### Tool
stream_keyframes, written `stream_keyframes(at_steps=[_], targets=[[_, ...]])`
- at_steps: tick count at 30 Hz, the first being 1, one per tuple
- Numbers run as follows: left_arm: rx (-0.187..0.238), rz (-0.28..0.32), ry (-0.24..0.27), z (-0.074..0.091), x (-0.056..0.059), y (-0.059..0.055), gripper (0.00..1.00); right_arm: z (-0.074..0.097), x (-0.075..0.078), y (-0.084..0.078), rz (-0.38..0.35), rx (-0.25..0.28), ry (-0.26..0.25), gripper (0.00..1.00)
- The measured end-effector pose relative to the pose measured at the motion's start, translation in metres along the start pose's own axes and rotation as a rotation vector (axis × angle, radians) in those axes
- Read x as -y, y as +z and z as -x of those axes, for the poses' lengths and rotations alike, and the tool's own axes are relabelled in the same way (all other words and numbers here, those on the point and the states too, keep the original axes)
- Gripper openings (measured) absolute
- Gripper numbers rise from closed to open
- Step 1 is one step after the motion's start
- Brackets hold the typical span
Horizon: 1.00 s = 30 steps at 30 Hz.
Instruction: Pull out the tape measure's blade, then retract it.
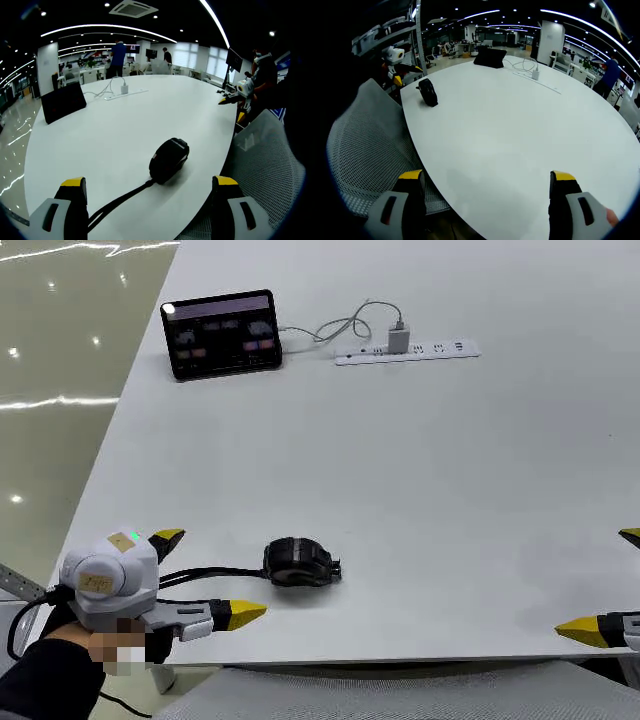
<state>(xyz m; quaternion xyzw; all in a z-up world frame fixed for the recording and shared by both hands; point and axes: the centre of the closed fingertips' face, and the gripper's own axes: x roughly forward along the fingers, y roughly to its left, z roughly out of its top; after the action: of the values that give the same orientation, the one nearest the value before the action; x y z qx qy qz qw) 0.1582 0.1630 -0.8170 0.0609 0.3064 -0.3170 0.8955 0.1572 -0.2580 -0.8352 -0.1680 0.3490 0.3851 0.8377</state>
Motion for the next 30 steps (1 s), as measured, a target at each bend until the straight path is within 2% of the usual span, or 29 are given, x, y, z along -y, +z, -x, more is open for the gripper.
stream_keyframes(at_steps=[4,6,8,11,12,13,16,17,21,23,25,30], targets=[[-0.003,-0.012,-0.011,0.001,0.001,0.000,1.00,-0.001,0.001,0.003,0.008,0.008,-0.007,1.00],[0.007,-0.015,-0.025,0.002,0.003,0.005,1.00,-0.001,0.003,0.005,0.015,0.010,-0.009,1.00],[0.010,-0.051,-0.028,0.001,0.003,0.009,1.00,-0.002,0.004,0.009,0.020,0.018,-0.011,1.00],[-0.049,-0.069,-0.059,-0.002,0.006,0.005,1.00,-0.006,0.002,0.016,0.029,0.028,0.018,1.00],[-0.067,-0.106,-0.068,-0.005,0.005,0.004,1.00,-0.009,-0.003,0.024,0.053,0.056,0.052,1.00],[-0.078,-0.117,-0.083,-0.007,0.007,0.004,1.00,-0.010,-0.001,0.024,0.049,0.044,0.045,1.00],[-0.116,-0.175,-0.124,-0.014,0.009,0.004,1.00,-0.019,-0.005,0.032,0.079,0.048,0.074,1.00],[-0.141,-0.195,-0.141,-0.017,0.010,0.003,1.00,-0.023,-0.008,0.037,0.091,0.054,0.087,1.00],[-0.172,-0.279,-0.176,-0.028,0.009,0.007,0.99,-0.036,-0.016,0.052,0.132,0.067,0.120,1.00],[-0.192,-0.305,-0.215,-0.034,0.016,0.009,0.99,-0.044,-0.022,0.061,0.162,0.074,0.147,1.00],[-0.206,-0.342,-0.246,-0.041,0.019,0.013,0.97,-0.052,-0.028,0.070,0.180,0.082,0.164,1.00],[-0.255,-0.423,-0.287,-0.059,0.023,0.018,0.91,-0.073,-0.050,0.091,0.224,0.103,0.225,1.00]])
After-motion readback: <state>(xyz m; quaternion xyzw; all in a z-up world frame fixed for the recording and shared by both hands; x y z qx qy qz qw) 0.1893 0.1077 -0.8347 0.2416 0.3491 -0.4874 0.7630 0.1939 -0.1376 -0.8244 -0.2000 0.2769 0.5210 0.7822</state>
